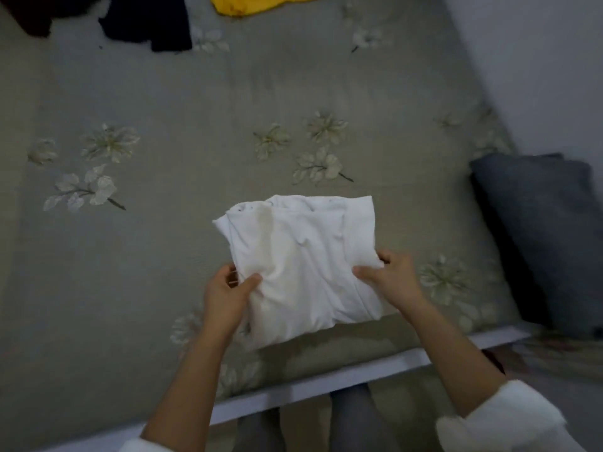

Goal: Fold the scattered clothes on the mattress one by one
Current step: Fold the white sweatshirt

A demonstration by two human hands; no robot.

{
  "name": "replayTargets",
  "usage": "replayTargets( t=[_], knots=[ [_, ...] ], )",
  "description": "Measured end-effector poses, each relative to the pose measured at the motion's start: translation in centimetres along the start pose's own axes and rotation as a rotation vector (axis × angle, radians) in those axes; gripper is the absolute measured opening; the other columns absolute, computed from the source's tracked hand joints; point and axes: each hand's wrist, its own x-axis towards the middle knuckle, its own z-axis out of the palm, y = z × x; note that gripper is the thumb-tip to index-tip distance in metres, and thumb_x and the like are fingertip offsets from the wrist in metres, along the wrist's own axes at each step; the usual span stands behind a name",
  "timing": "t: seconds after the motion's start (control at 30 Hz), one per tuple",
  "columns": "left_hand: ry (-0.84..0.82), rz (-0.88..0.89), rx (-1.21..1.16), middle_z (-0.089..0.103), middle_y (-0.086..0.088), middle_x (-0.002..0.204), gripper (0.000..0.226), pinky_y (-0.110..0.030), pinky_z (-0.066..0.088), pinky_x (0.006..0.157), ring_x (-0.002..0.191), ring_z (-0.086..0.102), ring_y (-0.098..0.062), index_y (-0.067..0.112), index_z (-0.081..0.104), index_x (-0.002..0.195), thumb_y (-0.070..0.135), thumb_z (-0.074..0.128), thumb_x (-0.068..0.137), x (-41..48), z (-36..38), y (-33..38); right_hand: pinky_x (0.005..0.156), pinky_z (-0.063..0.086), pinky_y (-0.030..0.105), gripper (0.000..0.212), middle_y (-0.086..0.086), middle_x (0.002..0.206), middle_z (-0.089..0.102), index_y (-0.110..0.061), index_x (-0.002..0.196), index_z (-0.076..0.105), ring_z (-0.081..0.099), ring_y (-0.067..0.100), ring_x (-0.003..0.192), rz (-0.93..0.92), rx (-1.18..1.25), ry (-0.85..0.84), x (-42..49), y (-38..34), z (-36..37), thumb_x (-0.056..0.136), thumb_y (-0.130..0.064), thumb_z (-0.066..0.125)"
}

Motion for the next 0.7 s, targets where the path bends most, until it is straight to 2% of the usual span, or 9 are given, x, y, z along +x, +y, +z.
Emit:
replayTargets(
  t=[0.1,0.17,0.3,0.4,0.47,0.57,0.7],
  knots=[
    [-0.136,0.095,0.103,0.062,-0.004,0.106,0.043,-0.034,0.049,0.078,0.098,0.060,-0.023,0.012,0.054,0.118,0.000,0.066,0.079,-0.9,6.3,3.8,0.073,0.051,0.037,0.017,0.003,0.080,0.068,-0.015,0.078,0.067,0.064,0.023,0.078,0.018,0.116,0.118,-0.7,1.8,-6.7,0.071,-0.019,0.082],
    [-0.209,0.156,0.160,0.060,-0.002,0.109,0.053,-0.037,0.050,0.083,0.099,0.059,-0.020,0.015,0.049,0.126,0.001,0.065,0.077,-1.7,11.1,6.3,0.071,0.049,0.034,0.016,0.003,0.080,0.067,-0.013,0.077,0.067,0.062,0.021,0.077,0.032,0.186,0.188,-0.8,3.3,-11.3,0.073,-0.019,0.081],
    [-0.311,0.242,0.199,0.059,0.002,0.108,0.049,-0.033,0.047,0.082,0.097,0.058,-0.017,0.018,0.048,0.124,0.002,0.062,0.080,-3.7,21.5,10.3,0.063,0.042,0.028,0.025,0.007,0.081,0.069,0.003,0.082,0.067,0.059,0.016,0.072,0.059,0.334,0.261,0.0,7.4,-20.6,0.075,-0.017,0.079],
    [-0.354,0.278,0.224,0.061,0.000,0.106,0.047,-0.033,0.048,0.083,0.093,0.059,-0.015,0.013,0.051,0.124,-0.003,0.058,0.081,-5.3,29.5,12.6,0.058,0.037,0.025,0.018,0.005,0.071,0.062,-0.002,0.071,0.061,0.055,0.015,0.065,0.118,0.419,0.285,0.4,11.0,-27.2,0.079,-0.012,0.074],
    [-0.404,0.318,0.254,0.063,-0.002,0.102,0.045,-0.033,0.049,0.082,0.089,0.060,-0.015,0.012,0.053,0.122,-0.005,0.056,0.081,-6.3,34.8,14.4,0.060,0.036,0.027,0.020,0.011,0.069,0.058,-0.002,0.068,0.057,0.055,0.020,0.066,0.173,0.459,0.338,0.5,13.7,-31.1,0.076,-0.010,0.074],
    [-0.481,0.417,0.315,0.065,-0.002,0.095,0.039,-0.033,0.050,0.076,0.084,0.062,-0.015,0.016,0.052,0.117,-0.003,0.054,0.084,-7.7,42.1,17.2,0.066,0.041,0.032,0.026,0.023,0.078,0.064,0.013,0.080,0.062,0.059,0.023,0.072,0.218,0.555,0.433,0.5,17.0,-36.1,0.075,-0.009,0.075],
    [-0.565,0.534,0.428,0.066,-0.009,0.090,0.029,-0.032,0.045,0.067,0.080,0.060,-0.021,0.022,0.047,0.102,-0.002,0.050,0.086,-8.3,50.4,21.5,0.078,0.052,0.041,0.006,0.009,0.088,0.071,-0.003,0.082,0.069,0.064,0.028,0.084,0.261,0.694,0.521,0.9,19.5,-41.1,0.079,-0.007,0.072]
  ],
)
